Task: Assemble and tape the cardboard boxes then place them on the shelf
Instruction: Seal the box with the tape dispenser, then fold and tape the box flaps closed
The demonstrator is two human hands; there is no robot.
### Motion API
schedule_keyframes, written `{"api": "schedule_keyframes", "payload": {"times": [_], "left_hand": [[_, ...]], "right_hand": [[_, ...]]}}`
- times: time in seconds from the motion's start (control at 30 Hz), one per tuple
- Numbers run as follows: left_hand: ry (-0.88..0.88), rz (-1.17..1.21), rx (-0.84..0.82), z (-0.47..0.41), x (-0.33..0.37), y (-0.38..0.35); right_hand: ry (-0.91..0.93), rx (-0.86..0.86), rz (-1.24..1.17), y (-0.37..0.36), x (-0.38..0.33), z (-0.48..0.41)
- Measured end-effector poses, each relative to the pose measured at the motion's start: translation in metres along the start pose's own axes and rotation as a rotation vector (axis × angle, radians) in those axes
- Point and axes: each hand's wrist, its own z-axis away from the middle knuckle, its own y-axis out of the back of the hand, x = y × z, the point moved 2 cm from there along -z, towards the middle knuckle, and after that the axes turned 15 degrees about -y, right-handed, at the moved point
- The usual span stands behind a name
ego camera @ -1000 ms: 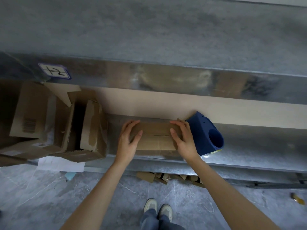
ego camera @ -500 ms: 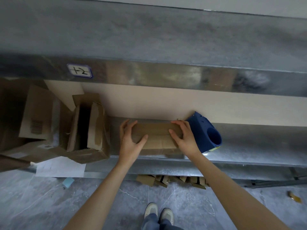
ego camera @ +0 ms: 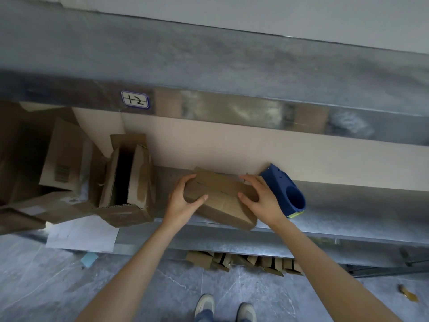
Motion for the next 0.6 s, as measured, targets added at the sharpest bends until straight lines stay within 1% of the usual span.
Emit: {"api": "schedule_keyframes", "payload": {"times": [0.07,0.1,0.17,0.23,0.27,0.37,0.43,0.5,0.6], "left_hand": [[0.002,0.022,-0.037,-0.010,-0.001,-0.001],[-0.016,0.017,-0.021,-0.014,0.001,-0.002],[-0.083,-0.042,0.074,-0.016,0.006,-0.005],[-0.137,-0.175,0.189,-0.009,0.013,-0.010],[-0.136,-0.246,0.231,-0.003,0.016,-0.014],[-0.051,-0.414,0.290,0.017,0.026,-0.025],[-0.003,-0.474,0.296,0.029,0.034,-0.035],[0.016,-0.465,0.284,0.036,0.040,-0.046],[0.047,-0.379,0.250,0.043,0.042,-0.061]], "right_hand": [[0.057,-0.038,0.064,0.004,0.000,0.006],[0.075,-0.066,0.085,0.007,0.000,0.008],[0.098,-0.126,0.106,0.011,0.001,0.010],[0.118,-0.175,0.131,0.015,0.003,0.010],[0.124,-0.191,0.144,0.016,0.003,0.009],[0.137,-0.205,0.163,0.018,0.002,0.005],[0.149,-0.205,0.174,0.016,0.001,0.003],[0.161,-0.208,0.190,0.013,0.001,0.003],[0.180,-0.233,0.202,0.010,0.000,0.004]]}}
